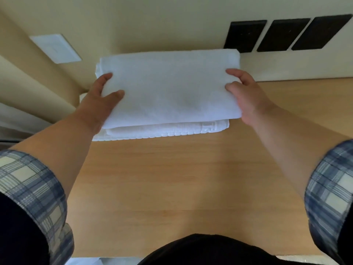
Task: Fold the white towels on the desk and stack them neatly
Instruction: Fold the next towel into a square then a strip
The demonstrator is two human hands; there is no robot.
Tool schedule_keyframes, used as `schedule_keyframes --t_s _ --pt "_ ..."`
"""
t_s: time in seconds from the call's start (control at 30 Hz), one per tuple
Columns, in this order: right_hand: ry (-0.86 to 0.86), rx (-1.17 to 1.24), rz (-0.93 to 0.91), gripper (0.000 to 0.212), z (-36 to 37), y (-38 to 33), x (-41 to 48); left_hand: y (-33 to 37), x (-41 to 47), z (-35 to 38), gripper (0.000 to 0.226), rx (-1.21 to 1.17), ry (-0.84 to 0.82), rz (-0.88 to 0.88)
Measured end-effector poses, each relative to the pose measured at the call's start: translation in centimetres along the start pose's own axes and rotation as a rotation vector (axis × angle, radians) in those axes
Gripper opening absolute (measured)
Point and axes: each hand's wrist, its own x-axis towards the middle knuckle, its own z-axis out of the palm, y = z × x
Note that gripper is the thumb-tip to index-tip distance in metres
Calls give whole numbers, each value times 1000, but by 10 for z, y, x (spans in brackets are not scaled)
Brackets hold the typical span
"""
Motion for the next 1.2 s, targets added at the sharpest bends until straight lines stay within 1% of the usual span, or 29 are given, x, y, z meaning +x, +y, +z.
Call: schedule_keyframes --t_s 0.17,0.27,0.37,0.43,0.5,0.53,0.57,0.6,0.63,0.67,0.7,0.73,0.77,0.83,0.9,0.97,1.03,1.13,1.2 --pt "-42 -57 113 42 13 35 14 -36 5 12 49 23 -135 -115" --pt "-28 -42 146 42 16 35 18 -43 7 15 46 -12 -129 -139" --pt "-28 -38 167 38 18 30 19 -43 7 16 45 -20 -148 -145" --pt "-28 -72 174 37 18 32 16 -42 5 16 47 31 -148 -137" --pt "-6 -219 113 40 20 31 12 -40 5 18 55 215 -83 -111" --pt "36 -355 33 43 21 30 11 -35 5 20 58 356 -18 -84" --pt "104 -523 -86 46 22 28 12 -28 2 22 59 499 66 -21" --pt "159 -694 -226 49 26 26 13 -19 -2 27 59 618 142 99" --pt "169 -838 -348 51 35 23 11 -10 -7 35 58 694 164 252" --pt "128 -946 -436 54 46 18 9 0 -12 46 58 750 117 396" --pt "50 -1030 -483 57 59 15 6 9 -18 59 59 805 26 506" --pt "-33 -1105 -494 60 71 13 4 14 -22 72 60 863 -69 567" --pt "-96 -1185 -476 64 81 14 4 17 -23 83 62 925 -146 568" --pt "-142 -1303 -393 73 86 15 10 17 -16 94 69 1015 -214 450" --pt "-118 -1317 -297 85 78 12 21 13 -2 91 75 1038 -200 320" --pt "-99 -1326 -208 92 68 11 30 11 12 82 77 1044 -191 237" --pt "-94 -1334 -133 94 59 10 34 10 22 72 78 1047 -188 154" --pt "-82 -1300 -50 89 47 7 31 9 25 52 77 998 -145 -20" --pt "-67 -1280 -38 87 38 3 23 20 20 49 78 1072 -93 -101"
